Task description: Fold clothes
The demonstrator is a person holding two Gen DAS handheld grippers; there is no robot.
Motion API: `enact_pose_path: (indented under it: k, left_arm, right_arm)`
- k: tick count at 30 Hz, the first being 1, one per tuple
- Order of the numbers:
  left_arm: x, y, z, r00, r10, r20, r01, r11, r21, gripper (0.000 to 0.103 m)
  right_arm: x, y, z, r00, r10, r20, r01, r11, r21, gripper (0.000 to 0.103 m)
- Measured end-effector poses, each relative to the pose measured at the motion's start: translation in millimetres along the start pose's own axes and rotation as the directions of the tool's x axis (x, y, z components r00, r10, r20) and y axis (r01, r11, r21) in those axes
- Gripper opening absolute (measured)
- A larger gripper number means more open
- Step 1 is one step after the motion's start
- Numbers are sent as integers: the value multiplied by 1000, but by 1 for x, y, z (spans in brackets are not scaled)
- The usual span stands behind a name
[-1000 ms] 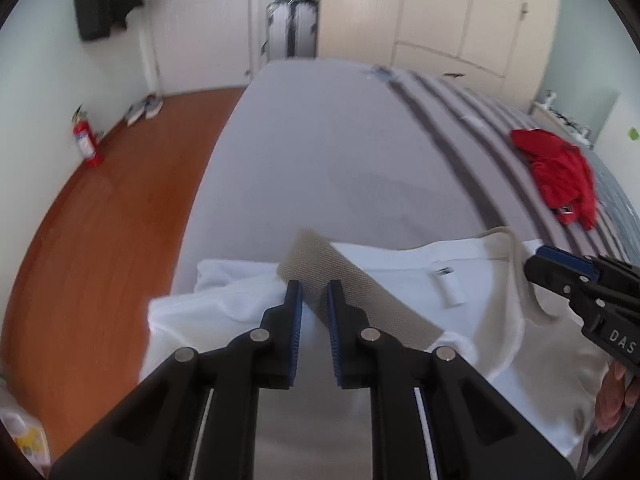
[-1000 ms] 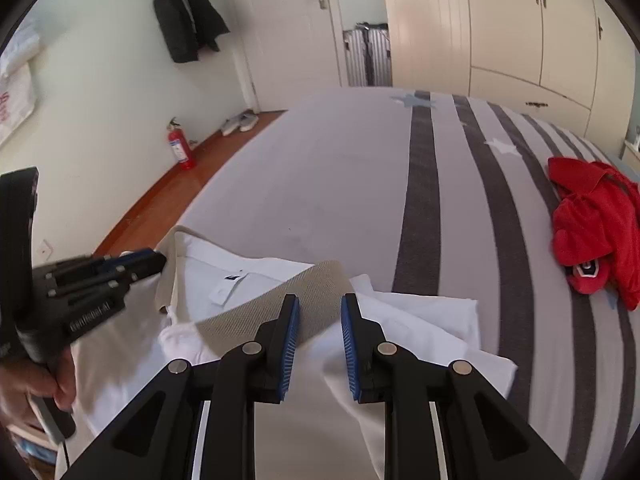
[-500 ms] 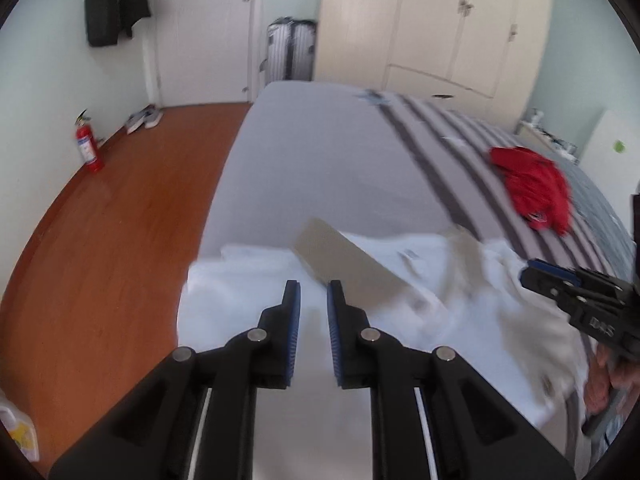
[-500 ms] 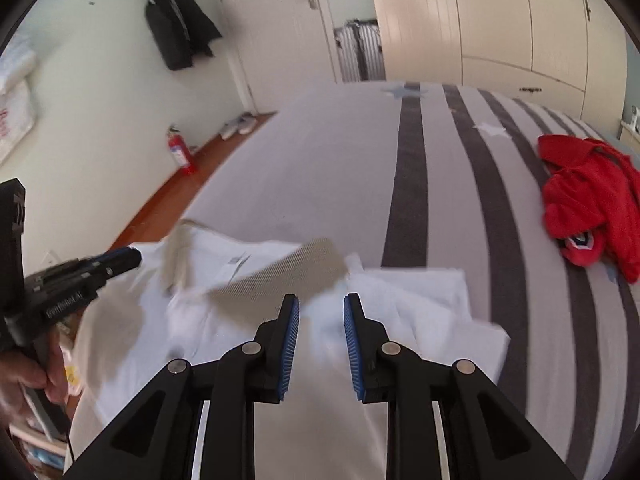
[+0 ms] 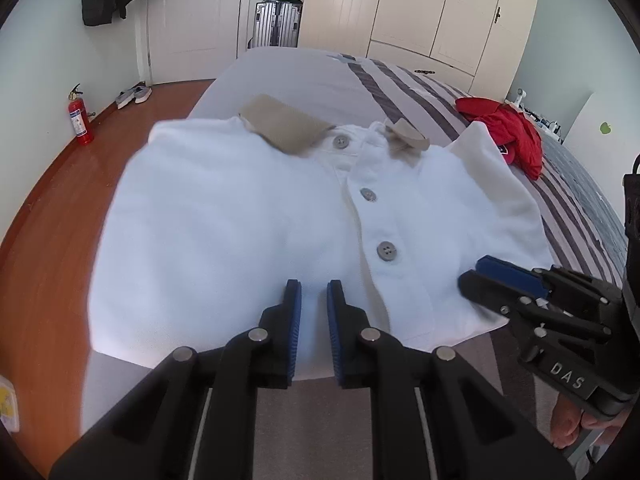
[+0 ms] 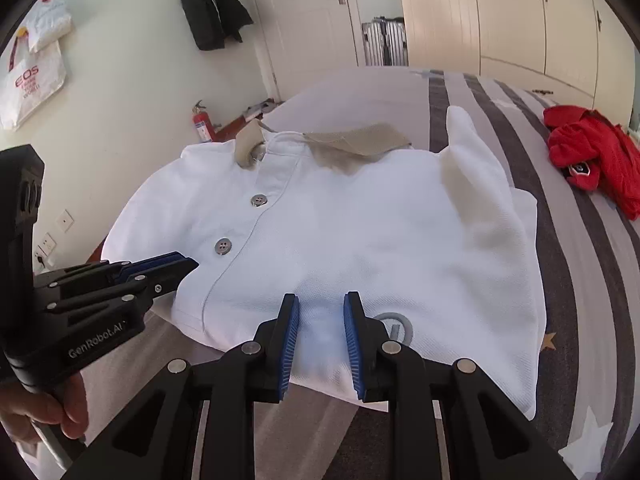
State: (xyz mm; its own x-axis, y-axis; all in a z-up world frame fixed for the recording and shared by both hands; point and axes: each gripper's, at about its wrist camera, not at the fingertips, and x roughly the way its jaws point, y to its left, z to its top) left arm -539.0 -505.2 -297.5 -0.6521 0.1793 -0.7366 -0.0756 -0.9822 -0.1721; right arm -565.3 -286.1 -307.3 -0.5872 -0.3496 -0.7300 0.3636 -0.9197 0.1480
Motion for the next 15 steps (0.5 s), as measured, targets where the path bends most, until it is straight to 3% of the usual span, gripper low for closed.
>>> enact_pose_path:
  k: [3,7,10,12,15]
  left_arm:
    - [-6,21,4,999,51,12,-51,999,-8,11]
    - [4,64,0,994,102,-29,-104,992,-76,11]
    - [6,79,-3,994,99,-46,-104,986,-133,11]
    - [5,80,1,990,133,-45,-137,985,-106,11]
    - [3,76,20,992,128,-17,-129,989,-76,11]
  right_arm:
    - [-15,-14,8,999,-33,33,32,999,10,21]
    - [-13,-56,4,996,-84,-4,84,992,95,17]
    - [-20,-77,1,993,-118,-8,118,987,113,14]
    - [-26,-92,3,988,-157,-8,156,977,143,17]
    - [-29,-113,10,981,-196,-12,194,959,208,18]
